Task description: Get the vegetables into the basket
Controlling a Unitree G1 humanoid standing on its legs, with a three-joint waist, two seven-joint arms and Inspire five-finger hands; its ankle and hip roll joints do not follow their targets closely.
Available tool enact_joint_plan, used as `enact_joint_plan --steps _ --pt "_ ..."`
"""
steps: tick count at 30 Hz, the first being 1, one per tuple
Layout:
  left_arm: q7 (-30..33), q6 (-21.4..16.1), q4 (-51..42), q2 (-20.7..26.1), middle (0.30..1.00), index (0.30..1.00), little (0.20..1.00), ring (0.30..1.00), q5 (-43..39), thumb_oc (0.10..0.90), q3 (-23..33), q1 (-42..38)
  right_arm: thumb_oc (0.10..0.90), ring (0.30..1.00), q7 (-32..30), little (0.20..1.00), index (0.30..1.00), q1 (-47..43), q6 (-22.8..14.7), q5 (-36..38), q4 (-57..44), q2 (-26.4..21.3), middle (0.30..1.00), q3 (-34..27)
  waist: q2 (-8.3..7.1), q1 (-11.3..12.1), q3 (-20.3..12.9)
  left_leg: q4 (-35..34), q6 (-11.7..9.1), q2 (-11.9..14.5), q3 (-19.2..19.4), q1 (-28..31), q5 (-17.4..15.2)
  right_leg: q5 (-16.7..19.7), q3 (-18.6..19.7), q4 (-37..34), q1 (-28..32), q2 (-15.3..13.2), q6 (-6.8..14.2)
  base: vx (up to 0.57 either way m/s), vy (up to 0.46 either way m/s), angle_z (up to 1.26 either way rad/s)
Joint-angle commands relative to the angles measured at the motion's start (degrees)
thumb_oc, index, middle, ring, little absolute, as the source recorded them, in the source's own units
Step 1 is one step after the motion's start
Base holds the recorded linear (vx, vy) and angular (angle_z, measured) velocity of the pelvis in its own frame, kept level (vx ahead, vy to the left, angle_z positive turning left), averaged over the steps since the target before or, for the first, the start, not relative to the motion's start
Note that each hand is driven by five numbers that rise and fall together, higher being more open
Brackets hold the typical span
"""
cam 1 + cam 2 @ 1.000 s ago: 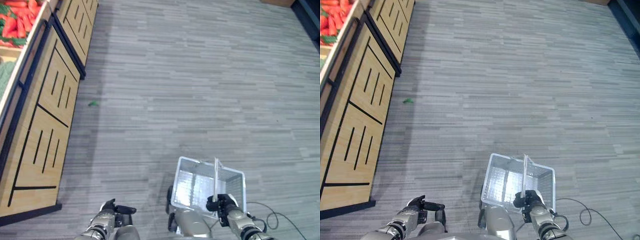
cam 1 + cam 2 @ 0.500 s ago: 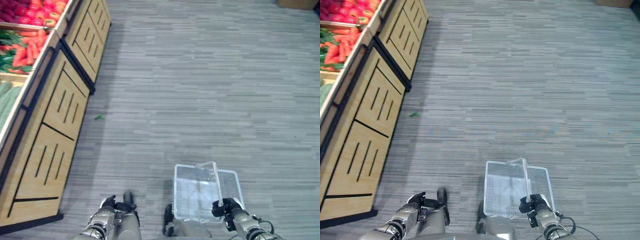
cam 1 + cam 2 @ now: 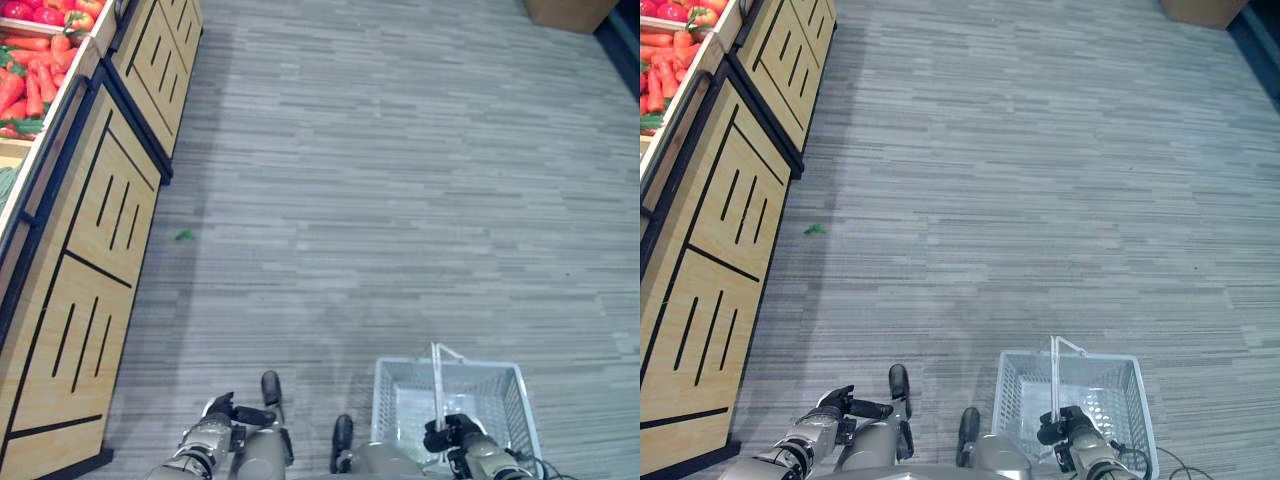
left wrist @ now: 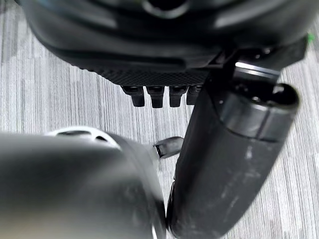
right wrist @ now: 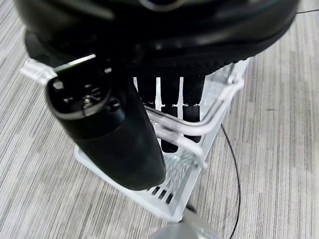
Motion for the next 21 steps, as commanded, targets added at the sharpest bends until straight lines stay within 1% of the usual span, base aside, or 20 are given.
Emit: enact_joint_plan --steps 1,3,4,5,8,10,11,12,13,15,16,17,18,19,20,21 --pt "1.9 0.3 0.4 2.7 1.0 1.0 1.0 1.0 1.1 0.9 0.3 -0.4 0.4 0.3 -0.1 0.3 0.3 -0.1 0.1 -0.5 -2.2 -1.6 0.3 1.2 -2.57 1.7 1.6 1.8 -3.7 3.6 0.6 4.3 -4.9 8.8 3.0 -3.8 -4.4 -6.6 8.3 0.0 0.167 -0.04" --pt "1.9 0.2 0.4 2.9 1.0 1.0 1.0 1.0 0.9 0.9 0.5 -0.5 0.4 0.3 -0.1 0.3 0.3 -0.2 0.1 -0.6 -2.3 -1.4 0.3 1.2 -2.83 1.9 1.6 1.7 -3.4 3.2 0.8 4.3 -5.2 9.2 3.1 -3.8 -4.6 -7.1 8.7 0.01 0.176 -0.03" --pt "2.2 0.1 0.4 3.4 1.0 1.0 1.0 1.0 0.5 0.9 1.0 -0.5 0.4 0.3 0.2 0.3 0.3 -0.8 0.2 -0.9 -2.5 -1.0 0.3 1.6 -3.84 2.8 1.5 2.2 -2.5 2.0 0.8 4.7 -6.6 10.2 3.3 -3.1 -5.0 -8.3 9.8 0.03 0.203 0.01" --pt "2.2 0.2 0.4 3.4 1.0 1.0 1.0 1.0 0.5 0.9 1.1 -0.5 0.4 0.3 0.3 0.3 0.3 -0.8 0.3 -1.0 -2.6 -0.9 0.3 1.6 -4.07 3.1 1.5 2.5 -2.2 1.6 0.7 4.7 -7.1 10.4 3.3 -2.7 -5.0 -8.7 10.1 0.04 0.246 0.02" --pt "2.3 0.2 0.4 3.8 1.0 1.0 1.0 1.0 0.5 0.9 1.3 -0.6 0.4 0.3 0.5 0.3 0.3 -0.9 0.2 -0.9 -3.0 -0.5 0.3 1.8 -4.63 3.8 1.8 4.1 -1.5 1.0 0.1 4.7 -8.4 10.7 3.2 -0.6 -5.3 -9.4 10.5 0.03 0.099 0.01" --pt "2.3 0.4 0.4 4.2 1.0 1.0 1.0 1.0 1.4 0.9 1.0 -0.6 0.4 0.3 0.6 0.3 0.3 -1.1 0.2 -0.9 -3.4 -0.3 0.3 2.0 -5.12 4.3 2.1 5.6 -1.0 0.6 -0.3 4.6 -9.4 11.7 3.1 1.5 -5.5 -10.1 10.9 0.03 0.069 0.1" --pt "2.5 0.5 0.4 4.4 1.0 1.0 1.0 1.0 1.7 0.9 1.0 -0.7 0.4 0.3 0.6 0.3 0.3 -1.2 0.1 -1.0 -3.5 -0.3 0.3 2.0 -5.24 4.6 2.4 6.1 -0.7 0.3 -0.6 4.7 -9.8 12.3 3.1 2.7 -5.7 -10.4 11.0 0.05 0.089 0.22" --pt "2.5 0.4 0.3 4.4 1.0 1.0 1.0 1.0 1.4 0.9 0.9 -0.8 0.4 0.3 0.7 0.3 0.3 -1.4 0.0 -1.2 -3.6 -0.4 0.3 2.2 -5.01 4.9 2.6 6.7 -0.3 0.1 -1.1 4.9 -10.3 12.1 3.6 4.9 -5.7 -10.5 11.1 0.12 0.109 0.2" --pt "2.5 0.6 0.5 4.7 1.0 1.0 1.0 1.0 1.4 0.9 1.0 -0.9 0.4 0.3 0.8 0.3 0.3 -1.7 -0.1 -0.8 -4.1 -0.3 0.3 2.3 -4.27 5.0 3.0 6.1 0.0 -0.4 -2.8 6.2 -10.5 12.7 5.5 7.7 -7.4 -9.6 10.6 0.14 0.112 0.22" --pt "2.4 0.6 0.7 4.7 1.0 1.0 1.0 1.0 1.0 0.9 1.1 -1.2 0.4 0.3 0.8 0.3 0.3 -1.8 -0.1 -0.6 -4.3 -0.3 0.3 2.3 -3.7 4.5 3.0 4.9 -0.1 -0.7 -4.2 7.3 -10.3 12.7 7.5 6.3 -9.2 -8.5 9.7 0.14 0.042 0.42" --pt "2.4 0.6 0.7 4.7 1.0 1.0 1.0 1.0 1.0 0.9 1.1 -1.2 0.4 0.3 0.8 0.3 0.3 -1.8 -0.1 -0.6 -4.3 -0.4 0.3 2.3 -3.61 4.4 3.0 4.8 -0.1 -0.6 -4.3 7.4 -10.3 12.6 7.3 6.4 -9.1 -8.4 9.6 0.16 -0.028 0.69" --pt "2.5 0.6 0.7 4.7 1.0 1.0 1.0 1.0 0.7 0.9 0.9 -1.5 0.4 0.3 0.7 0.3 0.3 -1.9 -0.3 -0.3 -4.2 -0.4 0.3 2.4 -3.09 3.7 3.5 4.5 -0.3 -0.6 -6.2 8.3 -10.4 12.5 8.7 5.0 -11.2 -7.4 9.2 0.17 -0.05 0.61" --pt "2.4 0.6 0.7 4.8 1.0 1.0 1.0 1.0 0.6 0.9 0.8 -1.7 0.4 0.3 0.7 0.3 0.3 -1.9 -0.3 -0.3 -4.3 -0.5 0.3 2.5 -3.12 3.3 3.8 4.3 -0.3 -0.8 -7.4 8.7 -10.4 12.5 10.3 3.8 -12.8 -6.5 9.1 0.17 -0.049 0.61" --pt "2.4 0.6 0.7 4.8 1.0 1.0 1.0 1.0 0.6 0.9 0.8 -1.7 0.4 0.3 0.7 0.3 0.3 -1.9 -0.4 -0.3 -4.3 -0.5 0.3 2.6 -2.95 3.1 3.9 4.3 -0.3 -0.7 -7.6 8.9 -10.6 12.3 10.1 3.8 -12.6 -6.4 9.1 0.23 -0.081 1.1" --pt "2.5 0.5 0.8 4.7 1.0 1.0 1.0 1.0 0.7 0.9 0.4 -2.1 0.4 0.3 0.7 0.3 0.3 -1.6 -0.4 -0.2 -4.2 -0.5 0.3 2.8 -3.1 1.9 4.2 3.9 -0.4 -1.4 -10.3 10.1 -11.1 13.1 12.3 0.5 -14.0 -5.1 9.0 0.17 -0.062 1.08" --pt "2.5 0.5 0.8 4.6 1.0 1.0 1.0 1.0 0.7 0.9 0.4 -2.1 0.4 0.3 0.7 0.3 0.3 -1.6 -0.4 -0.2 -4.2 -0.6 0.3 2.8 -3.0 1.9 4.2 3.9 -0.4 -1.3 -10.4 10.2 -11.1 13.0 12.1 0.5 -13.8 -5.1 9.0 0.24 -0.088 1.14"
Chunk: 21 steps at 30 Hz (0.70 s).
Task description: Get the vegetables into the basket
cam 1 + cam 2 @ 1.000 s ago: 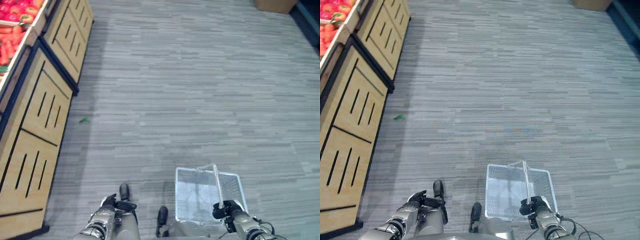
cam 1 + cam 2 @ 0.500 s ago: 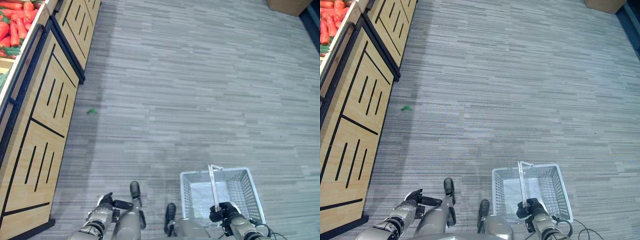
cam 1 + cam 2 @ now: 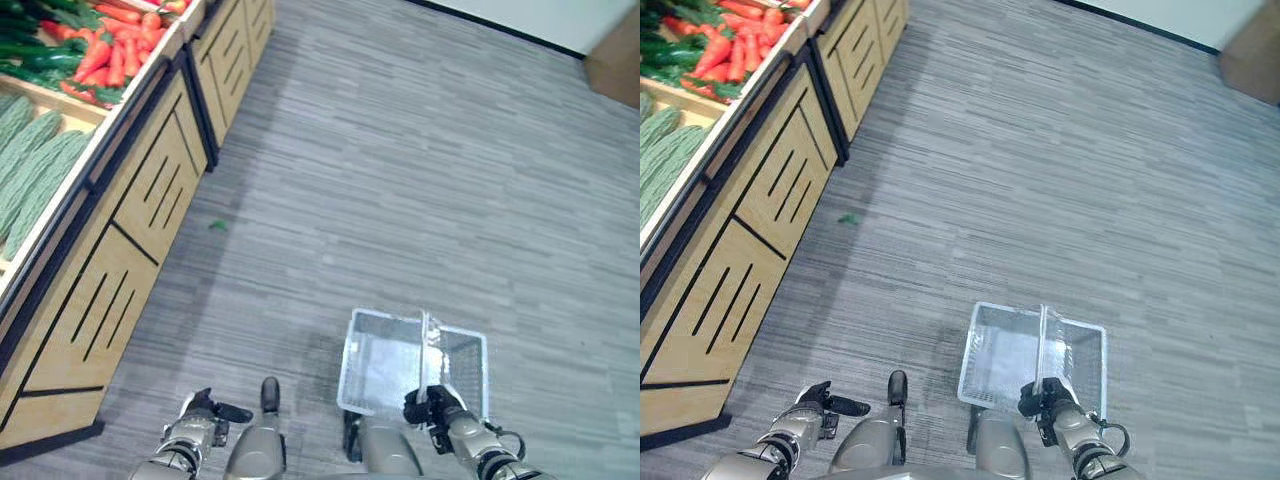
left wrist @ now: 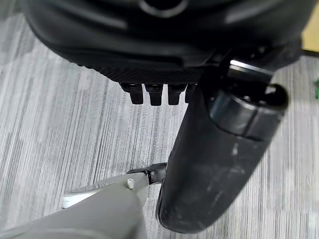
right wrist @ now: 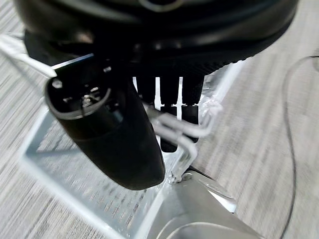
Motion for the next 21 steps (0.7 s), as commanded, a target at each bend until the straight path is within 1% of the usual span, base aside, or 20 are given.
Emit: enact_joint_plan --steps 1,2,3,4,5,6,9,12,14,15,16,17,19,20,21 --pt "0.5 -0.2 1.0 -0.3 1.0 1.0 1.0 1.0 0.6 0.9 0.9 -1.1 0.4 0.3 0.0 0.3 0.3 1.8 1.2 -0.3 0.1 -3.0 0.3 1.5 1.02 -1.6 2.3 3.3 -4.2 0.7 -0.4 5.9 -8.7 6.9 3.4 -1.0 -1.6 1.3 2.7 0.21 -0.078 1.23" --pt "0.4 -0.3 1.1 -0.7 1.0 1.0 1.0 1.0 0.5 0.9 0.6 -1.3 0.4 0.3 0.1 0.3 0.3 2.2 1.1 -0.3 -0.1 -3.1 0.3 1.6 0.95 -2.5 2.3 3.2 -4.3 0.3 -2.7 7.0 -9.0 7.5 5.4 -1.3 -3.2 2.8 2.9 0.27 -0.099 1.35" --pt "0.3 -0.4 1.0 -0.9 1.0 1.0 1.0 1.0 0.3 0.9 0.4 -1.3 0.4 0.3 0.2 0.3 0.3 2.6 1.0 -0.3 -0.1 -3.3 0.3 1.8 1.03 -3.0 2.3 3.2 -4.2 0.1 -4.0 7.4 -9.3 7.3 6.6 -0.7 -3.6 3.7 2.8 0.19 -0.072 1.37" --pt "0.3 -0.4 1.0 -0.9 1.0 1.0 1.0 1.0 0.3 0.9 0.4 -1.2 0.4 0.3 0.2 0.3 0.3 2.6 1.0 -0.3 -0.1 -3.3 0.3 1.8 1.14 -3.0 2.3 3.2 -4.3 0.2 -4.1 7.5 -9.4 7.2 6.5 -0.6 -3.5 3.8 2.8 0.12 -0.062 0.66" --pt "0.2 -0.5 1.0 -1.1 1.0 1.0 1.0 1.0 0.3 0.9 0.3 -1.2 0.4 0.3 0.4 0.3 0.3 3.1 1.0 -0.4 -0.1 -3.5 0.3 1.8 1.17 -3.4 2.2 3.2 -4.3 0.0 -5.5 7.7 -9.5 6.8 7.3 0.6 -3.5 4.3 2.6 0.1 -0.073 0.58" --pt "0.0 -0.4 1.2 -1.4 1.0 1.0 1.0 1.0 0.8 0.9 -0.1 -1.2 0.4 0.3 0.5 0.3 0.3 3.8 1.0 -0.2 0.1 -3.6 0.3 1.7 1.15 -3.6 1.9 3.5 -4.4 -0.3 -6.5 7.7 -9.8 6.0 7.8 0.9 -2.4 4.2 2.0 0.13 -0.138 0.4" --pt "0.1 -0.4 1.5 -2.3 1.0 1.0 1.0 1.0 -0.2 0.9 0.0 -1.0 0.4 0.3 0.4 0.3 0.3 3.8 1.0 -0.2 1.2 -3.8 0.3 1.7 1.78 -3.8 0.9 2.8 -5.1 0.7 -8.8 8.2 -9.0 4.9 7.7 1.4 -1.3 5.3 0.4 0.11 -0.184 0.41" --pt "0.3 -0.4 1.5 -3.3 1.0 1.0 1.0 1.0 -1.5 0.9 -0.2 -0.9 0.4 0.3 -0.2 0.3 0.3 3.5 0.7 0.2 1.5 -4.3 0.3 1.8 2.7 -4.1 0.2 3.0 -6.2 2.0 -10.5 7.6 -8.5 3.7 5.3 1.6 -0.9 5.7 -1.0 0.1 -0.214 0.91" --pt "0.5 -0.6 1.1 -4.1 1.0 1.0 1.0 1.0 -2.9 0.9 -0.5 -1.7 0.4 0.3 -0.1 0.3 0.3 3.2 0.7 0.3 1.4 -5.0 0.3 2.4 3.36 -4.0 0.4 3.4 -7.5 3.8 -12.4 6.3 -7.5 1.7 1.8 2.6 -0.7 6.1 -2.4 0.1 -0.335 0.96" --pt "0.3 -0.7 0.5 -4.5 1.0 1.0 1.0 1.0 -3.6 0.9 -0.8 -2.1 0.4 0.3 -0.1 0.3 0.3 3.4 0.6 0.3 1.1 -5.5 0.3 2.4 3.82 -3.9 0.7 3.6 -8.1 4.4 -12.9 5.6 -6.7 0.4 -0.3 3.5 -0.6 5.9 -3.0 0.07 -0.271 1.2" --pt "0.3 -0.9 0.3 -4.7 1.0 1.0 1.0 1.0 -3.7 0.9 -0.9 -2.2 0.4 0.3 -0.1 0.3 0.3 3.5 0.6 0.2 1.0 -5.7 0.3 2.4 4.07 -4.1 0.9 3.7 -8.3 4.6 -13.1 5.3 -6.4 -0.2 -1.3 4.1 -0.5 5.8 -3.2 0.04 -0.211 1.56" --pt "0.0 -1.0 -0.5 -5.0 1.0 1.0 1.0 1.0 -3.7 0.9 -1.4 -2.5 0.4 0.3 -0.1 0.3 0.3 3.7 0.7 -0.2 0.7 -6.4 0.3 2.2 4.34 -4.2 1.3 4.6 -8.5 5.1 -11.3 4.3 -6.0 -1.4 -3.2 5.1 0.0 5.1 -3.6 0.02 -0.126 1.34" --pt "-0.6 -1.0 -1.4 -5.7 1.0 1.0 1.0 1.0 -3.0 0.9 -2.4 -2.7 0.4 0.3 0.0 0.3 0.3 4.6 0.8 -0.6 0.7 -7.6 0.3 0.9 4.88 -5.7 2.0 5.7 -9.0 7.3 1.2 2.4 -4.2 -1.9 -6.9 4.0 3.0 2.5 -3.3 -0.03 -0.048 1.48" --pt "-0.8 -0.9 -1.9 -5.9 1.0 1.0 1.0 1.0 -2.5 0.9 -3.0 -2.9 0.4 0.3 0.0 0.3 0.3 4.9 0.7 -0.7 0.8 -8.0 0.3 0.3 5.13 -6.8 2.0 5.1 -9.6 9.1 8.6 1.3 -2.3 -1.7 -8.9 3.2 3.9 1.4 -2.7 -0.05 0.016 2.15" --pt "-1.0 -0.8 -2.3 -6.1 1.0 1.0 1.0 1.0 -2.4 0.9 -3.2 -3.1 0.4 0.3 0.0 0.3 0.3 4.9 0.9 -0.7 1.2 -7.9 0.3 0.2 5.25 -6.9 1.8 4.8 -9.8 9.4 10.3 0.5 -1.5 -1.1 -9.7 2.6 4.1 1.1 -2.5 -0.02 0.114 2.19"
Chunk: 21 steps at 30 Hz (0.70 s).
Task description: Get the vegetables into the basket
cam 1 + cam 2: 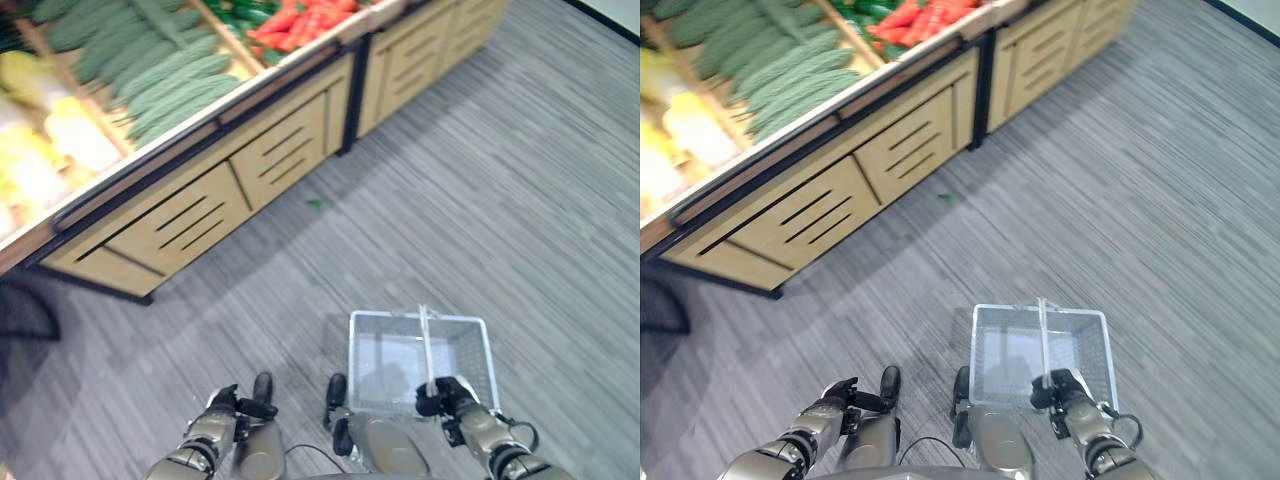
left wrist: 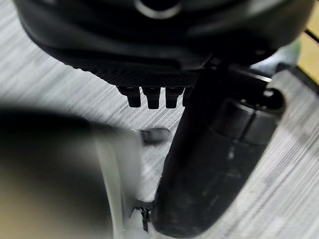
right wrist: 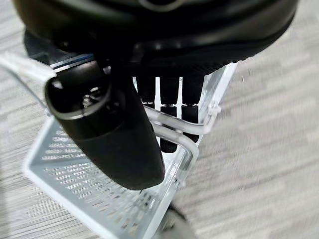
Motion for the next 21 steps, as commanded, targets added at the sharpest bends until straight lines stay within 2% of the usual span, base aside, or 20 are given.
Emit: enact_joint_plan --steps 1,3,4,7,8,12,13,16,17,18,20,21 --pt "-0.7 -0.2 0.2 -0.3 1.0 1.0 1.0 1.0 1.7 0.9 1.9 -1.9 0.4 0.3 -0.3 0.3 0.3 4.9 1.5 -0.9 -0.1 -1.7 0.3 -0.9 1.09 -2.6 0.2 -3.8 1.4 0.8 4.3 3.7 1.6 0.2 7.0 -0.5 0.6 -7.2 10.8 0.05 0.162 0.91" --pt "-0.8 -0.1 0.6 -0.3 1.0 1.0 1.0 1.0 2.0 0.9 2.1 -1.6 0.4 0.3 -0.3 0.3 0.3 4.9 1.7 -1.2 0.0 -1.5 0.3 -0.9 1.1 -2.4 -0.2 -3.9 1.6 0.4 3.5 4.1 1.5 0.4 6.7 -0.9 1.2 -7.4 11.0 0.08 0.16 0.19" --pt "-0.7 0.1 1.0 0.1 1.0 1.0 1.0 1.0 2.3 0.9 2.6 -0.9 0.4 0.3 -0.2 0.3 0.3 4.8 2.0 -1.6 0.3 -0.8 0.3 -0.5 0.63 -2.0 -0.9 -3.8 2.1 -0.1 3.5 4.5 0.3 0.6 7.6 -0.9 1.8 -8.0 11.5 0.08 0.182 -0.13" --pt "-0.8 0.0 1.4 0.5 1.0 1.0 1.0 1.0 3.0 0.9 2.6 -0.8 0.4 0.3 -0.1 0.3 0.3 4.5 2.1 -1.9 0.6 -0.3 0.3 -0.4 -0.07 -1.4 -0.8 -2.9 2.7 -1.0 4.5 4.5 -0.3 1.2 8.0 -1.1 2.3 -9.0 12.1 0.05 0.197 -0.31" --pt "-0.8 0.1 1.3 1.0 1.0 1.0 1.0 1.0 3.2 0.9 2.6 -0.8 0.4 0.3 -0.2 0.3 0.3 4.1 2.2 -2.1 0.5 0.0 0.3 -0.3 -0.84 -1.0 -0.8 -2.4 3.4 -1.8 4.8 4.3 -1.3 1.6 8.8 -1.2 2.0 -9.7 12.6 0.01 0.171 -0.16" --pt "-0.6 -0.1 1.4 2.1 1.0 1.0 1.0 1.0 3.7 0.9 3.1 -0.8 0.4 0.3 0.1 0.3 0.3 3.4 2.4 -2.9 0.7 0.7 0.3 0.3 -2.3 0.2 -0.6 -2.0 4.6 -3.4 5.2 4.3 -3.0 3.4 9.8 -2.1 2.0 -11.1 13.9 0.01 0.219 -0.08" --pt "-0.3 -0.1 1.3 2.8 1.0 1.0 1.0 1.0 3.3 0.9 3.3 -1.1 0.4 0.3 0.1 0.3 0.3 3.0 2.4 -3.1 0.5 1.2 0.3 0.6 -3.33 1.0 -0.5 -1.0 5.5 -4.5 4.9 4.0 -4.4 4.3 10.4 -2.0 1.7 -12.0 14.8 0.0 0.333 0.05" --pt "-0.2 0.0 1.4 3.3 1.0 1.0 1.0 1.0 3.4 0.9 3.6 -1.2 0.4 0.3 0.5 0.3 0.3 2.7 2.4 -3.2 -0.1 1.8 0.3 0.9 -4.37 2.0 -0.6 -0.1 7.0 -6.2 3.7 4.2 -6.2 4.8 10.6 1.3 1.5 -13.8 15.8 0.02 0.28 0.11" --pt "-0.1 0.0 1.5 3.4 1.0 1.0 1.0 1.0 3.2 0.9 3.6 -1.2 0.4 0.3 0.7 0.3 0.3 2.6 2.3 -2.9 -0.4 2.1 0.3 0.8 -4.16 2.5 -0.2 -0.1 8.0 -7.3 2.4 5.2 -6.9 5.7 12.1 8.2 0.0 -14.7 16.2 0.07 0.238 0.28" --pt "0.0 0.0 1.6 3.4 1.0 1.0 1.0 1.0 3.0 0.9 3.5 -1.5 0.4 0.3 0.7 0.3 0.3 2.4 2.1 -2.8 -0.6 2.1 0.3 0.8 -3.86 2.2 -0.1 -0.3 8.2 -7.6 1.3 5.5 -7.0 6.3 14.3 10.0 -1.0 -14.1 16.1 0.13 0.222 0.57" --pt "-0.1 0.0 2.0 3.4 1.0 1.0 1.0 1.0 2.9 0.9 3.8 -1.4 0.4 0.3 0.7 0.3 0.3 2.1 2.0 -2.4 -0.9 2.3 0.3 1.3 -3.2 1.2 0.6 -1.7 7.9 -8.3 -0.9 8.2 -7.4 7.1 17.7 6.2 -4.1 -12.3 15.0 0.19 0.02 0.97" --pt "0.1 0.0 2.2 3.8 1.0 1.0 1.0 1.0 2.8 0.9 4.1 -1.3 0.4 0.3 0.9 0.3 0.3 2.1 1.9 -2.2 -0.9 2.7 0.3 1.6 -3.72 0.6 1.4 -1.2 7.6 -8.2 -3.0 9.1 -7.6 8.8 19.0 2.4 -6.6 -11.8 15.3 0.21 -0.127 0.81"
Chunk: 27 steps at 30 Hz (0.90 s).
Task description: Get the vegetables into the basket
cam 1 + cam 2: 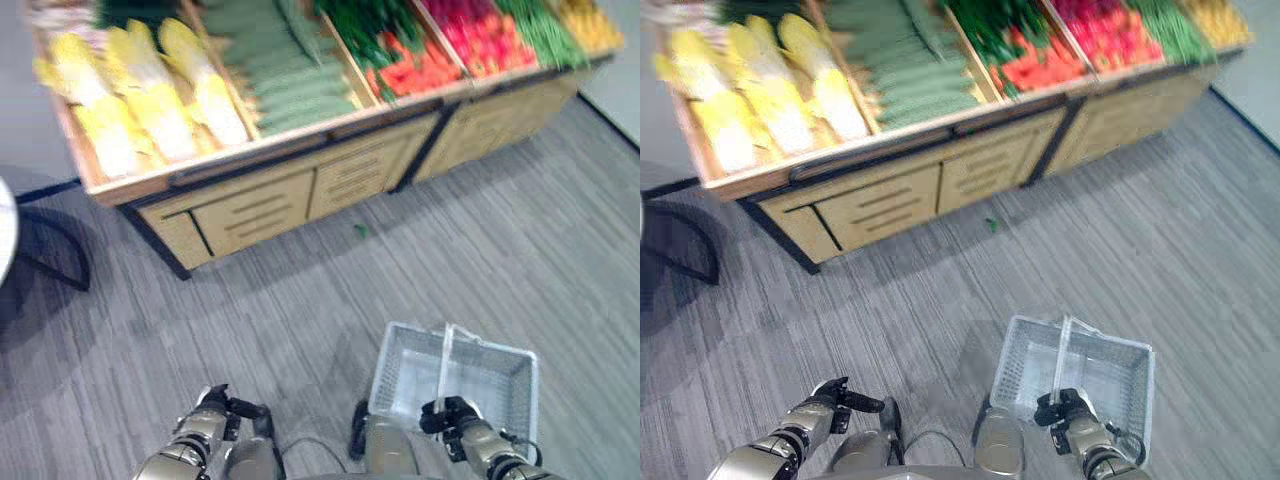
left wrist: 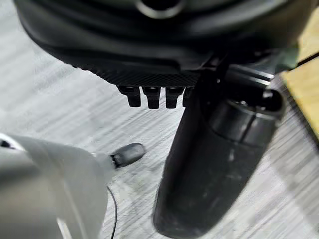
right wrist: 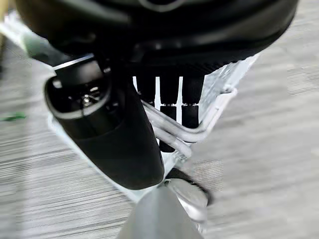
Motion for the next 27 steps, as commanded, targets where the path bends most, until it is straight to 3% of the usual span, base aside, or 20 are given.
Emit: enact_joint_plan --steps 1,9,14,18,19,23,27 --pt "0.6 -0.5 0.4 0.2 1.0 1.0 1.0 1.0 0.5 0.9 3.0 -1.7 0.4 0.3 1.1 0.3 0.3 1.1 0.5 -1.0 -0.1 -0.7 0.3 2.6 0.6 -2.4 4.6 3.1 -5.3 2.5 -3.6 -0.2 -1.8 8.7 -0.5 -12.1 2.7 1.6 2.2 0.2 -0.141 0.6" --pt "0.6 -0.2 1.3 -0.4 1.0 1.0 1.0 1.0 1.0 0.9 3.2 -0.2 0.4 0.3 1.5 0.3 0.3 2.4 0.3 -1.7 -0.4 -0.8 0.3 3.3 0.51 -3.0 3.2 2.9 -5.7 1.4 -7.7 0.4 -1.7 7.0 0.9 -13.0 5.1 4.2 1.4 0.06 -0.077 0.76" --pt "0.5 0.0 2.1 -1.9 1.0 1.0 1.0 1.0 0.5 0.9 2.7 0.7 0.4 0.3 0.7 0.3 0.3 2.4 0.5 -1.5 0.8 -1.4 0.3 3.0 2.67 -3.1 0.3 -0.6 -7.9 4.2 -10.4 0.4 1.3 4.1 0.4 -13.6 7.5 6.4 -0.7 0.06 -0.194 0.08" --pt "0.4 0.0 2.4 -2.6 1.0 1.0 1.0 1.0 0.2 0.9 2.6 1.3 0.4 0.3 0.9 0.3 0.3 2.4 0.5 -1.9 1.0 -1.7 0.3 3.7 3.72 -3.3 -0.5 -0.3 -9.1 6.4 -11.7 0.9 1.5 2.2 -0.6 -13.1 8.5 7.7 -2.0 0.09 -0.224 0.28" --pt "0.2 0.1 1.9 -3.2 1.0 1.0 1.0 1.0 0.2 0.9 2.2 1.6 0.4 0.3 0.9 0.3 0.3 2.8 0.6 -2.2 1.0 -2.3 0.3 3.9 4.68 -3.4 -0.6 0.7 -9.8 7.5 -12.7 0.8 1.8 0.8 -2.0 -12.4 9.5 8.7 -3.2 0.12 -0.316 0.23" --pt "-0.6 0.1 1.4 -4.1 1.0 1.0 1.0 1.0 -0.7 0.9 1.9 1.8 0.4 0.3 1.1 0.3 0.3 3.3 0.7 -2.0 1.2 -3.3 0.3 3.5 5.81 -3.7 -0.1 4.0 -10.9 8.7 -13.6 -0.6 2.5 -1.7 -3.9 -10.8 10.8 9.5 -4.8 0.08 -0.227 0.4" --pt "-1.4 0.5 1.4 -5.0 1.0 1.0 1.0 1.0 -0.8 0.9 1.5 1.4 0.4 0.3 1.6 0.3 0.3 3.6 0.9 -3.0 1.7 -3.9 0.3 3.8 5.59 -3.6 1.4 12.5 -12.3 8.6 -13.1 -4.8 7.4 -2.4 -6.0 -11.4 13.6 9.2 -6.6 0.04 -0.159 0.46"
